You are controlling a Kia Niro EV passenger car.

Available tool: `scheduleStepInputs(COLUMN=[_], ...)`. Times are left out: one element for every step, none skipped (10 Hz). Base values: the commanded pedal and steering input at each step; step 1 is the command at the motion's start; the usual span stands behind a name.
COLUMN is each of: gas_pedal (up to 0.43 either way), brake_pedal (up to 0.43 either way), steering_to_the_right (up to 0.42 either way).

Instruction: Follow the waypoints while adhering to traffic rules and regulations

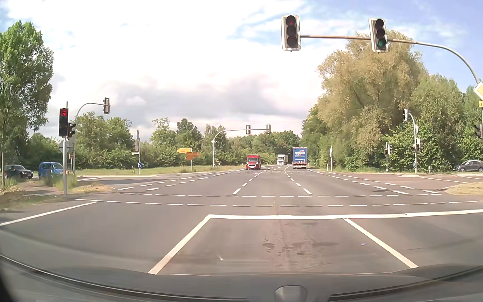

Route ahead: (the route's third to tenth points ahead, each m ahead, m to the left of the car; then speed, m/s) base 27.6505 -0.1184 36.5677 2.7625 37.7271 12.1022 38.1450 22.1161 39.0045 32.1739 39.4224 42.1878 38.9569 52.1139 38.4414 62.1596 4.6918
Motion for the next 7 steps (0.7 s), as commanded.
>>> scheduleStepInputs(gas_pedal=[0.0, 0.0, 0.0, 0.0, 0.0, 0.0, 0.0], brake_pedal=[0.268, 0.262, 0.262, 0.262, 0.256, 0.256, 0.262], steering_to_the_right=[0.015, 0.014, 0.012, 0.011, 0.011, 0.01, 0.01])
